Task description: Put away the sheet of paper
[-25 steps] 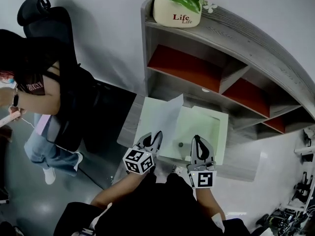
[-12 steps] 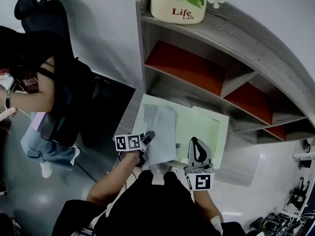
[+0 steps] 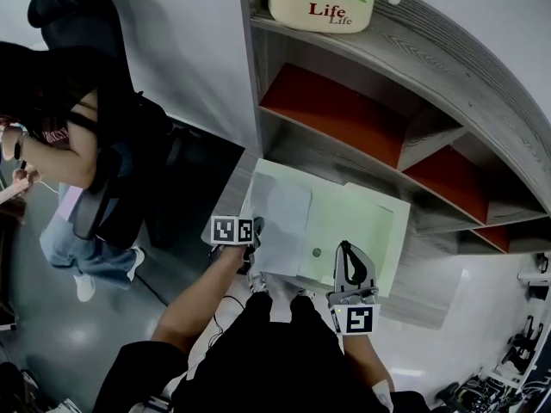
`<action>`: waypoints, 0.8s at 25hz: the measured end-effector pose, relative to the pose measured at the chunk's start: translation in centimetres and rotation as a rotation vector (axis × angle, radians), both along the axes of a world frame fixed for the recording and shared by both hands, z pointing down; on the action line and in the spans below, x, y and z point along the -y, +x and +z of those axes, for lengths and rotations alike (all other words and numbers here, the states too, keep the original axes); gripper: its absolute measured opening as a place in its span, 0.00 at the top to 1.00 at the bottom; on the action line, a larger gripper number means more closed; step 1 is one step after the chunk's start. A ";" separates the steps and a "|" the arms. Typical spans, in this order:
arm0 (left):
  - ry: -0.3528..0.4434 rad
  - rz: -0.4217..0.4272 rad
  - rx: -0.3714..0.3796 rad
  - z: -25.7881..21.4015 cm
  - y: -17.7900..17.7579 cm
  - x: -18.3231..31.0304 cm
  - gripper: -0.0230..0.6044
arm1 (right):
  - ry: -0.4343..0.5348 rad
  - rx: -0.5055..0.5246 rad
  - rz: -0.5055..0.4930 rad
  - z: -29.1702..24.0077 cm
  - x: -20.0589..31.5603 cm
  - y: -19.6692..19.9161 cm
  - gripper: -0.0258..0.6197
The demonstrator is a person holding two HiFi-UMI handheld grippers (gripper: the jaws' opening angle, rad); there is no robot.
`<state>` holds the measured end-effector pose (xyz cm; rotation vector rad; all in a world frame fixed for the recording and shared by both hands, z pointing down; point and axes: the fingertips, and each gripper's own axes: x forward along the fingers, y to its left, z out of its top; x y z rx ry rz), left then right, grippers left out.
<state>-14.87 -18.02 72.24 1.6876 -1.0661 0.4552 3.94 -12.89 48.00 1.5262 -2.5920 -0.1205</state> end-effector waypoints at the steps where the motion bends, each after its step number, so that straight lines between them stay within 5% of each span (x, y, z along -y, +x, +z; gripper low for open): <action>1: 0.004 -0.002 0.007 0.0 0.1 0.1 0.95 | -0.004 -0.003 -0.001 0.2 -0.1 0.1 0.92; 9: 0.026 0.001 0.074 0.5 0.4 0.6 0.95 | -0.109 -0.116 -0.030 3.5 -0.6 0.5 0.92; 20: 0.067 0.061 0.110 -0.1 4.2 2.0 0.95 | -0.081 -0.026 0.023 4.0 0.3 3.0 0.92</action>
